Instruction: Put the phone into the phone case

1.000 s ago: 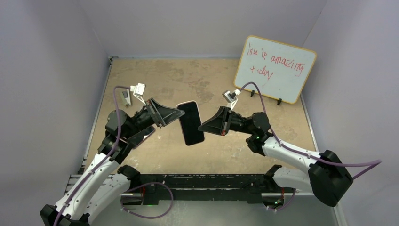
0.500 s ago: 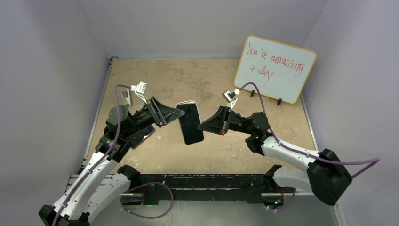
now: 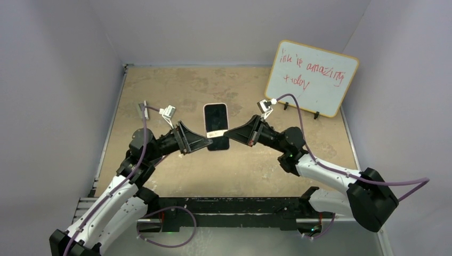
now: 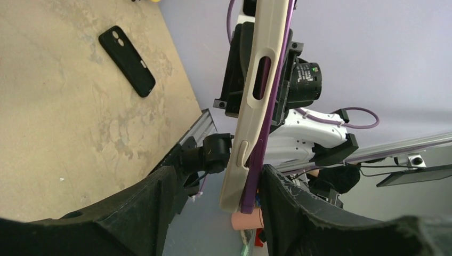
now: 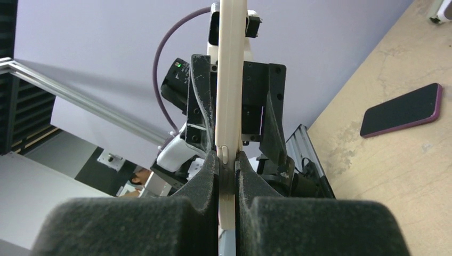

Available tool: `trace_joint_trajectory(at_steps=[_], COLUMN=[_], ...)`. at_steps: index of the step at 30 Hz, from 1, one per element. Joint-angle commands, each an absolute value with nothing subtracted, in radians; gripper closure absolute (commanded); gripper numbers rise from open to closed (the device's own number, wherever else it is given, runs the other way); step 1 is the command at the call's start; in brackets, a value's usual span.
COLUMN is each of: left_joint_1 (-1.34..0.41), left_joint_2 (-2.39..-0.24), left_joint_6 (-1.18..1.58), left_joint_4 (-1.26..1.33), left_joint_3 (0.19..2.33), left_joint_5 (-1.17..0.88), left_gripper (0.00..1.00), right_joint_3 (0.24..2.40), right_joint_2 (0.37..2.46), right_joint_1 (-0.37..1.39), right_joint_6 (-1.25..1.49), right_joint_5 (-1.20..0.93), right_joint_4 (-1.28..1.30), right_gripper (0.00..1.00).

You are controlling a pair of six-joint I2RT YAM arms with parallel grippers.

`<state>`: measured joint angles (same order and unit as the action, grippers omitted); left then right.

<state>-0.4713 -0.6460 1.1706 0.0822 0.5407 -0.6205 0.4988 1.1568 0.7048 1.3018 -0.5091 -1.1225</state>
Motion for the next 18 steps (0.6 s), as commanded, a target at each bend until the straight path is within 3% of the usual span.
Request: trace_joint_trajectory(at_steps=[1,6,11,18], left_joint_1=[-0.468,-0.468,-0.468,-0.468], left_joint_2=[-0.651,-0.664,-0.656,-0.674], left_joint_6=[1.237,1.228,1.213,1.043], left_joint_4=[0.233,0.235,0.19,-0.175], left_joint_3=[0.509,0.504,0.502,0.627], left_joint_5=[-0.681,-0.686,-0.659,-0.538], left_gripper=[0.43,0.58,1.0,1.0], right_joint_3=[0.513,0.495,0.481,0.495], right_joint_2=[1.158,1.171,1.169,1.132], right_joint_1=[0.702,0.702,0.702,0.702], right_joint_6=[1.321,1.322,1.316,1.229], right_joint_5=[-0.452,-0.443,-0.438,-0.43], right_joint_4=[-1.249,-1.261,-1.25,-1.118], right_gripper=[1.0,1.0,1.0,1.0])
